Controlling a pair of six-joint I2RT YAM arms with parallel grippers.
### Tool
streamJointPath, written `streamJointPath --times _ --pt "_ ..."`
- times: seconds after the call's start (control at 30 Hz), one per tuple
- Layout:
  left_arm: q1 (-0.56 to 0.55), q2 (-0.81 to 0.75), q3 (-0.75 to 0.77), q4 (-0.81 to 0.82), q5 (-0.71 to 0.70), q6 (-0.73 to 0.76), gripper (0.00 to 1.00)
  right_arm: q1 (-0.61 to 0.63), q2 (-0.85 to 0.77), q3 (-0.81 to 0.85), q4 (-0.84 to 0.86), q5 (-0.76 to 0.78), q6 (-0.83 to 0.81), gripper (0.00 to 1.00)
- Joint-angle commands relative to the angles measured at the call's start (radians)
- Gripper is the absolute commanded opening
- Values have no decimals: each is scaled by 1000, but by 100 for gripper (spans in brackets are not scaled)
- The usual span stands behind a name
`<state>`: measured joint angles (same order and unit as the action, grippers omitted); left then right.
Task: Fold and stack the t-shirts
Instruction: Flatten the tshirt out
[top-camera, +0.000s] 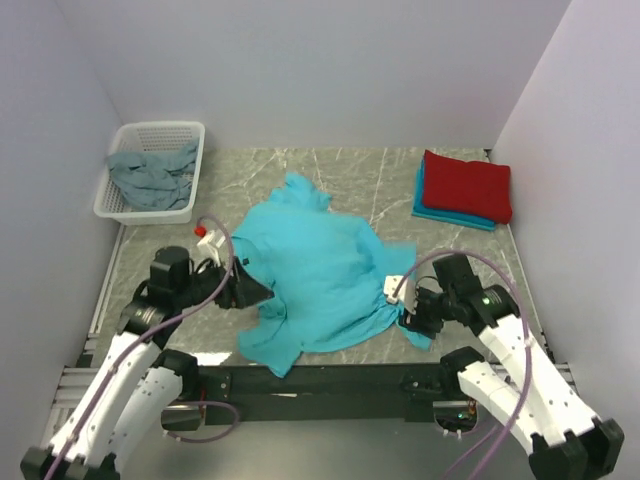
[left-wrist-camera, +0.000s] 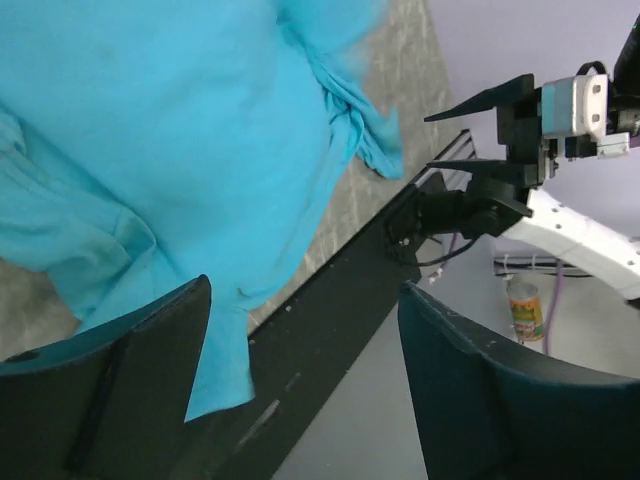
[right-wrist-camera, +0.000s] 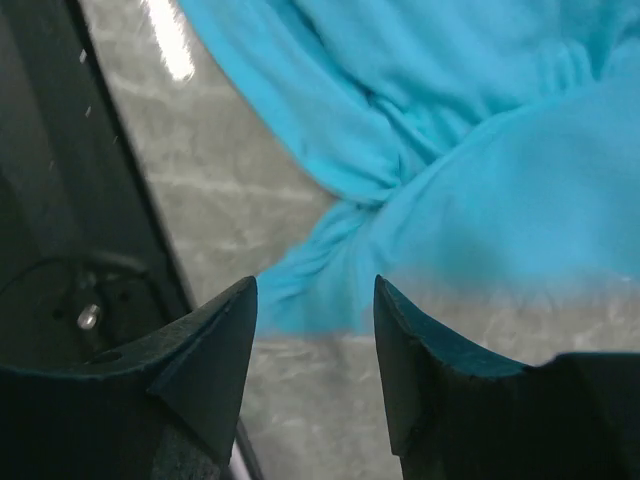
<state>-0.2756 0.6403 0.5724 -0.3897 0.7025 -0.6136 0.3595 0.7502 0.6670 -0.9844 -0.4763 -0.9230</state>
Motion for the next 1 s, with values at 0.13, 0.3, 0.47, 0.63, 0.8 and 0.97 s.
streamJointPath --times 0.13,0.3,0.47,0.63,0.8,0.97 --pt "-8 -163 139 -138 -176 -17 82 -7 -25 106 113 -7 79 58" --pt "-8 39 139 -6 -212 0 74 -56 239 181 320 -41 277 56" --pt "-8 226 146 63 -261 14 70 -119 479 256 431 5 418 55" --pt "-25 320 52 193 -184 -64 65 -117 716 327 403 37 424 54" --pt "-42 374 26 216 -294 -58 65 -113 828 374 369 33 403 54" --pt "-40 540 181 123 -558 -3 65 -79 914 431 363 60 409 53"
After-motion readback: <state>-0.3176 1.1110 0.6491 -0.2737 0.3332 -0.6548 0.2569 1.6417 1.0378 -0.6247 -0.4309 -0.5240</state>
